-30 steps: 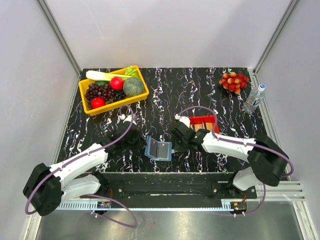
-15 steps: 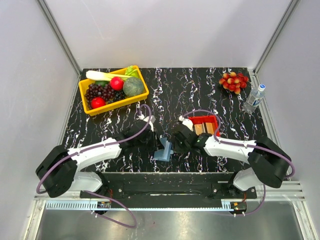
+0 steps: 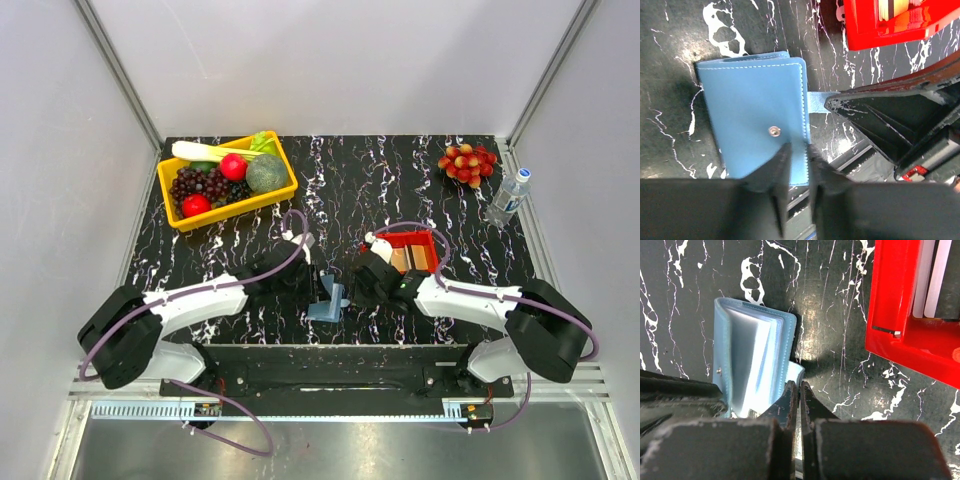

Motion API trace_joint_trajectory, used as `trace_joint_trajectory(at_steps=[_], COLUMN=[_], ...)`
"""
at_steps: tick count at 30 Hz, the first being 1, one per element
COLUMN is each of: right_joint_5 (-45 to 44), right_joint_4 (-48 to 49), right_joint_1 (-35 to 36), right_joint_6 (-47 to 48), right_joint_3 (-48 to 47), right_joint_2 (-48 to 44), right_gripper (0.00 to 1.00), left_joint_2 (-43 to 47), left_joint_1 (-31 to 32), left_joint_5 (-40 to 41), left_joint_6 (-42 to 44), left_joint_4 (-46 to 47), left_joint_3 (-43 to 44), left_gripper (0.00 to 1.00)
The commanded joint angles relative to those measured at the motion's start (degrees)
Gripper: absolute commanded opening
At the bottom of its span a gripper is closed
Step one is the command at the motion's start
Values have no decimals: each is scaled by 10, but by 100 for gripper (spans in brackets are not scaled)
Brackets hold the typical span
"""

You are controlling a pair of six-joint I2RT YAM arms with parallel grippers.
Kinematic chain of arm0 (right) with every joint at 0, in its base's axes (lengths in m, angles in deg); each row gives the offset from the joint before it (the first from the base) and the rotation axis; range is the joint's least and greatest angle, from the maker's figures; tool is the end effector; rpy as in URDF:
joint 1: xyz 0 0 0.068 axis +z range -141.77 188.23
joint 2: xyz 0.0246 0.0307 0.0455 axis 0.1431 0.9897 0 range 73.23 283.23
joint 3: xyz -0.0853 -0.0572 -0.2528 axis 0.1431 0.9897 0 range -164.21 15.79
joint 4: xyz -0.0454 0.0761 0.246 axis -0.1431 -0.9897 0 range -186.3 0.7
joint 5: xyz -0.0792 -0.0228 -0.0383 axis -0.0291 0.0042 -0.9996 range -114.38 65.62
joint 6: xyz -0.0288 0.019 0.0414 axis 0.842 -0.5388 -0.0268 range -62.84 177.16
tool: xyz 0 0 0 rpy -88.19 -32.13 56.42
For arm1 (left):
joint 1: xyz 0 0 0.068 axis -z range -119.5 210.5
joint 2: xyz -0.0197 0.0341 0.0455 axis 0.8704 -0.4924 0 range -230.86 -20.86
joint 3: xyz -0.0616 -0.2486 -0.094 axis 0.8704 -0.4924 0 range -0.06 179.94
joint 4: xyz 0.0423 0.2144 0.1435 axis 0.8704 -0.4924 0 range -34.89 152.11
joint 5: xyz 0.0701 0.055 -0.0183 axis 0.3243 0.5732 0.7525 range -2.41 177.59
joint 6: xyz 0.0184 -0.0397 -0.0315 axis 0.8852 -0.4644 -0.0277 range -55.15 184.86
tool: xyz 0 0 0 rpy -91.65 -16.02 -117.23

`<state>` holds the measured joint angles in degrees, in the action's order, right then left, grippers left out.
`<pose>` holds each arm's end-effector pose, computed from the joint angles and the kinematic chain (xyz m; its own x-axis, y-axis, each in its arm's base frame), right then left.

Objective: Put the credit cards into the card holder
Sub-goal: Close the card holder at the center of the board.

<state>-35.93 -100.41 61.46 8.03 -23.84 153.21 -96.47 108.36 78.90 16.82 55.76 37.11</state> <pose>0.1658 0.2100 0.1755 -0.8434 0.1090 -0.5261 -0.1106 0.9230 0.3687 0.1712 -0.1972 0.1869 -0.9146 -0.0848 -0.3953 0.1867 0.7788 -0.5989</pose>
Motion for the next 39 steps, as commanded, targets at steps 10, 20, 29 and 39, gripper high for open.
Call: trace_joint_trajectory(at_steps=[10, 20, 29, 39], right_joint_5=[-11, -5, 3, 72], right_joint_4=[19, 17, 10, 4], right_joint_1=[-4, -4, -3, -3], right_joint_6=[3, 7, 31, 53], right_joint_3=[-20, -31, -52, -99], right_joint_2=[10, 20, 14, 103], right_gripper=[2, 3, 7, 14], left_joint_2=[4, -20, -88, -110], left_joint_1=[1, 2, 20, 33], left_joint_5=[11, 32, 44, 49], left_joint_6=[9, 39, 43, 19], left_joint_4=[28, 4, -1, 3], left_joint_3=[-19, -29, 2, -1], left_gripper=[0, 0, 0, 0])
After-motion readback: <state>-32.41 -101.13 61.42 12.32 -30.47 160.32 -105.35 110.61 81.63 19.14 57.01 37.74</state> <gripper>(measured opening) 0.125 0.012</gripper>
